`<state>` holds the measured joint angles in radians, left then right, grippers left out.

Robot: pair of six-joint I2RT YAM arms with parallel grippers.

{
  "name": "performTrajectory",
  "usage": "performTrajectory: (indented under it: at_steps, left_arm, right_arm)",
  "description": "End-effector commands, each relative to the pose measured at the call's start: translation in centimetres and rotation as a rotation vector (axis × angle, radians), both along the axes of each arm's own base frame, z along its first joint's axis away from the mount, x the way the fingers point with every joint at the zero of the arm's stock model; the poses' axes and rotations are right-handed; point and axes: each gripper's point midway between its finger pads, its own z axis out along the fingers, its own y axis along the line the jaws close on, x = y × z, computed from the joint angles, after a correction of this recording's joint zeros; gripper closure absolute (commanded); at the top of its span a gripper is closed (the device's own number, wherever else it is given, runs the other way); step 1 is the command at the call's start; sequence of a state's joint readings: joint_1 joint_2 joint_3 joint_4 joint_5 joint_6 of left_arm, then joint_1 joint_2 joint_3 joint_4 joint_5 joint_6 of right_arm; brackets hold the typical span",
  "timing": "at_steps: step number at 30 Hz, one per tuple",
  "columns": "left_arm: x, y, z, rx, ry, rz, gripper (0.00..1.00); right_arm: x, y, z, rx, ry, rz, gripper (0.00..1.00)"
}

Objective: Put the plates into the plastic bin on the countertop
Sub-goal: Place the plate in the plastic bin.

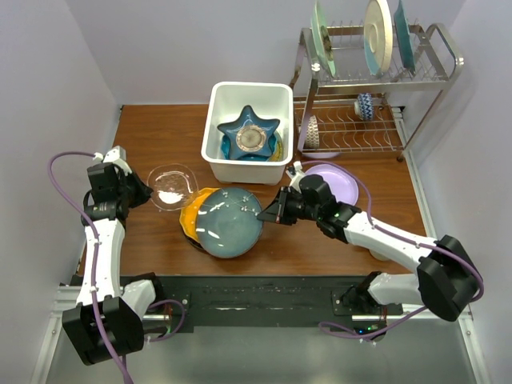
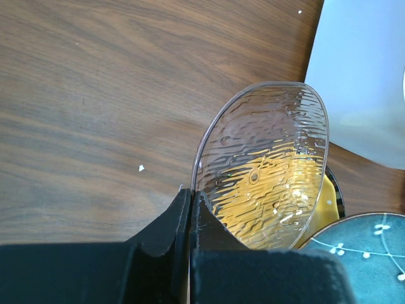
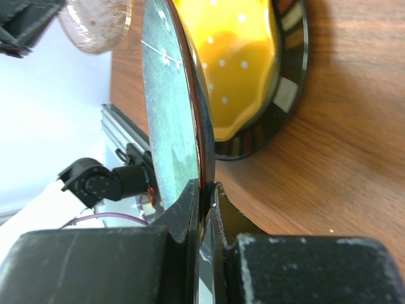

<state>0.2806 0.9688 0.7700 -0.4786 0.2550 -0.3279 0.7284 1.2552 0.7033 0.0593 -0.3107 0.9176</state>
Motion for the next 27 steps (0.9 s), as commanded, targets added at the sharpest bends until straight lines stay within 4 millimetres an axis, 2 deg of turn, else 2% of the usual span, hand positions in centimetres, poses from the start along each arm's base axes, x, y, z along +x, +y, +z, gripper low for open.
performTrajectory:
  at_steps: [1,13,19,20,27]
  left_arm:
    - [0.6,0.6,0.5,0.022,-0.039,-0.005,1.0]
    - [0.7,1.1,0.4,0.016,-0.039,0.011,1.0]
    - [0.7,0.9,0.4,0.009,-0.041,0.001,1.0]
    - [0.7,1.0,0.4,0.009,-0.041,0.002,1.0]
    - [0.7,0.9,0.4,0.006,-0.045,-0.002,1.0]
  right_arm:
    - [0.4,2.9,10.9,0.276,-0.181,0.085,1.0]
    - [0.7,3.4,13.1,0.348,-0.207,0.1,1.0]
    - [2.3,3.2,14.6,0.362,-0.235,0.069,1.0]
    - [2.5,3.3,15.3,0.371,-0.248,0.069,1.0]
    - [4.6,3.6,16.7,0.393,-0.271,0.046,1.0]
